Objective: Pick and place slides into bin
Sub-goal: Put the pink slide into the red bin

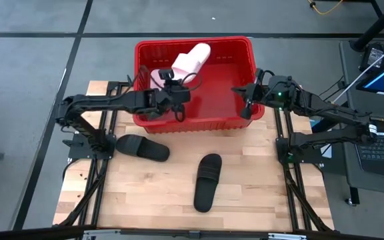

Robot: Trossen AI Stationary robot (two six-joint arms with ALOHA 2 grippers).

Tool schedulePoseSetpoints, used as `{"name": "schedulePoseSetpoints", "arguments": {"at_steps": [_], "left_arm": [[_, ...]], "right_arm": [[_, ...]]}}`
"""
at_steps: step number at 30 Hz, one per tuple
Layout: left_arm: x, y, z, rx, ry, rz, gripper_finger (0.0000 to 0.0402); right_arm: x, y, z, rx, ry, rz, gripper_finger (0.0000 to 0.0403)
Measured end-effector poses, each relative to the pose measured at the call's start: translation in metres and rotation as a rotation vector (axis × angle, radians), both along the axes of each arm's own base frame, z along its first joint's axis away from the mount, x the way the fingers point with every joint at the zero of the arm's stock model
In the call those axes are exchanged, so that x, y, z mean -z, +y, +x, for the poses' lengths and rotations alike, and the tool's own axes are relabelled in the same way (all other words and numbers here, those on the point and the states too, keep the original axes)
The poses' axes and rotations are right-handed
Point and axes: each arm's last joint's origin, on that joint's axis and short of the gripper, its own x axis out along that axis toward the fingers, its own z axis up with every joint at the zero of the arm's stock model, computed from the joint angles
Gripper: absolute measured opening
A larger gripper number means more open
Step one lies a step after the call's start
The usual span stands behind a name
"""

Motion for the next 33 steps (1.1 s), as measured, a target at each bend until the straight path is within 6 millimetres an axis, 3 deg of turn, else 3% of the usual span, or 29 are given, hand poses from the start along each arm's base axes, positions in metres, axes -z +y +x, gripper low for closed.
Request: {"name": "schedulePoseSetpoints", "arguments": {"at_steps": [12,17,23,33], "left_arm": [[0.011,0.009,0.017,-0.129,0.042,-0.240,0.0023],[0.016,0.016,0.034,-0.205,0.154,-0.206,0.0023],[0.022,0.026,0.050,-0.284,0.103,-0.269,0.0023],[0.035,0.033,0.046,-0.451,-0.001,-0.325,0.0023]], "right_arm": [[0.000,-0.007,-0.003,0.035,0.001,-0.002,0.0002],[0.000,-0.007,-0.002,0.027,0.017,-0.024,0.0002],[0.000,-0.007,-0.003,0.020,0.029,-0.040,0.0001],[0.001,-0.007,-0.003,0.011,0.046,-0.067,0.0002]]}}
